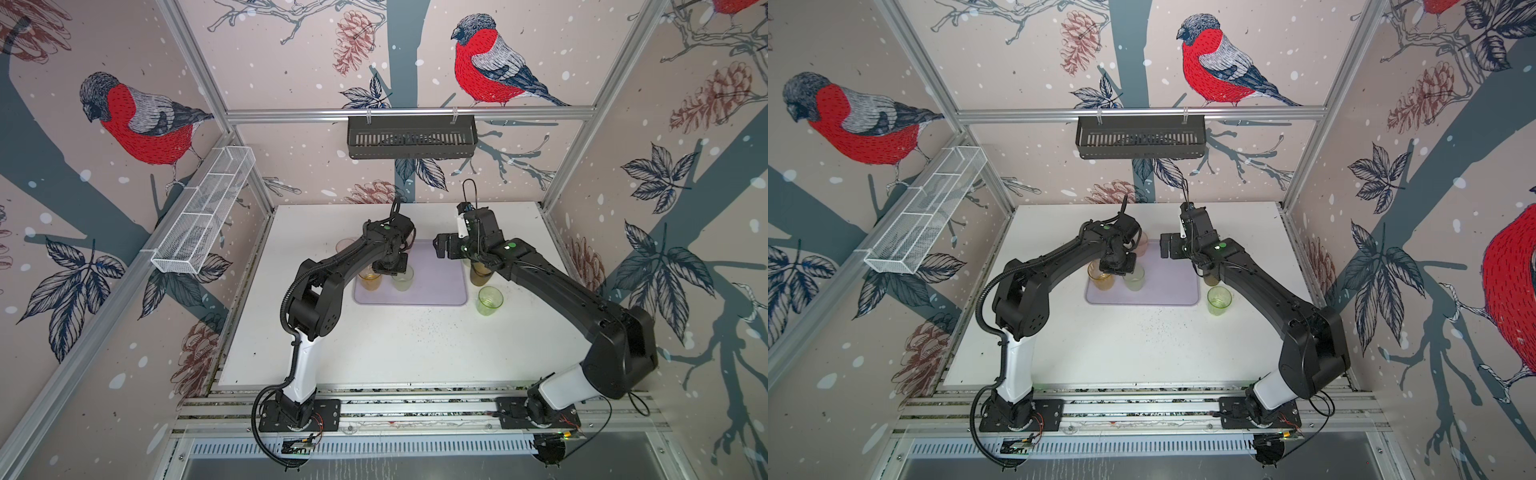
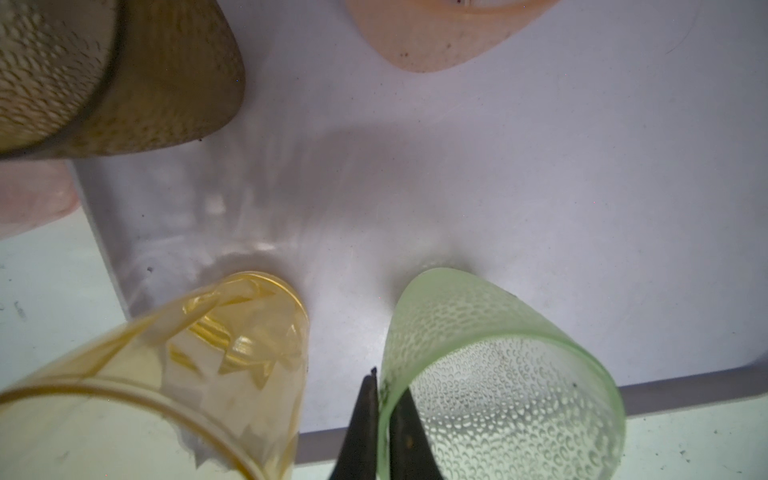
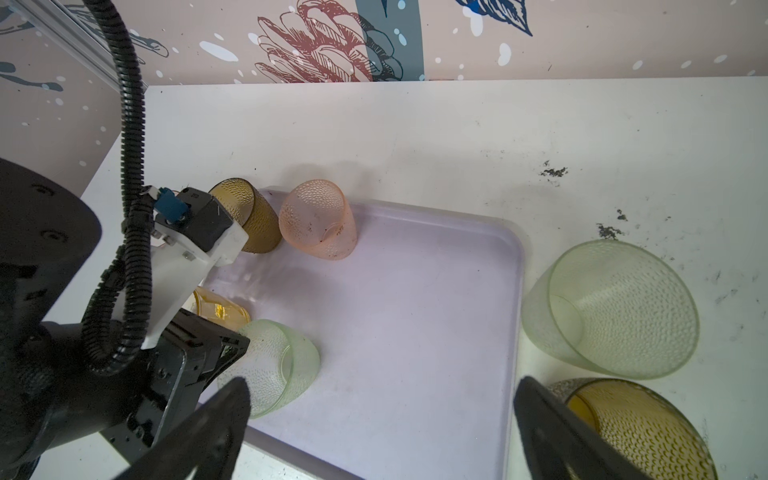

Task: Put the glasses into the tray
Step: 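Lower the green glass onto the tray beside the yellow glass with left gripper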

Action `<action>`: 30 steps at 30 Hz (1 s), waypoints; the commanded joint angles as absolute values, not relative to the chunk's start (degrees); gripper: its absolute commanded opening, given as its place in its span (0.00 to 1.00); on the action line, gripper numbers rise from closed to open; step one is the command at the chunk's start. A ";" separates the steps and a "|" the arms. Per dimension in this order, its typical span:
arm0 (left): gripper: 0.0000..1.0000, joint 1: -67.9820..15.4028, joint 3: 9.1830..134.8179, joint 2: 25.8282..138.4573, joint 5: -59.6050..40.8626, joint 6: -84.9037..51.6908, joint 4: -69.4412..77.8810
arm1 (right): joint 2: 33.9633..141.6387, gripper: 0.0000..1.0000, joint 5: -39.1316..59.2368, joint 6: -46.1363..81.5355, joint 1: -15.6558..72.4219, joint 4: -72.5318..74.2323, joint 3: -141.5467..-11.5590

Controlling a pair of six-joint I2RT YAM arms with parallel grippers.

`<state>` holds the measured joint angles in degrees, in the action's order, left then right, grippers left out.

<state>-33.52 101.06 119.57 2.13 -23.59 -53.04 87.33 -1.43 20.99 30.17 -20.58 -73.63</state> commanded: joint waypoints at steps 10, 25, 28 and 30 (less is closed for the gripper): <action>0.02 -33.63 101.60 119.97 3.77 -23.11 -53.26 | 87.72 1.00 -1.14 21.01 30.13 -19.34 -74.52; 0.10 -33.60 101.60 119.79 3.91 -23.56 -53.25 | 87.58 1.00 -0.94 20.75 30.04 -19.07 -74.47; 0.12 -33.65 101.66 119.64 3.87 -23.65 -53.10 | 87.45 1.00 -0.99 20.75 30.04 -19.07 -74.42; 0.14 -33.64 101.70 119.62 3.80 -23.69 -53.11 | 87.39 1.00 -1.10 20.82 29.95 -19.07 -74.37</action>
<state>-33.52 101.38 119.79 3.18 -23.62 -53.01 87.53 -1.28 20.95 29.98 -20.51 -74.06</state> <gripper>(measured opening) 0.142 0.996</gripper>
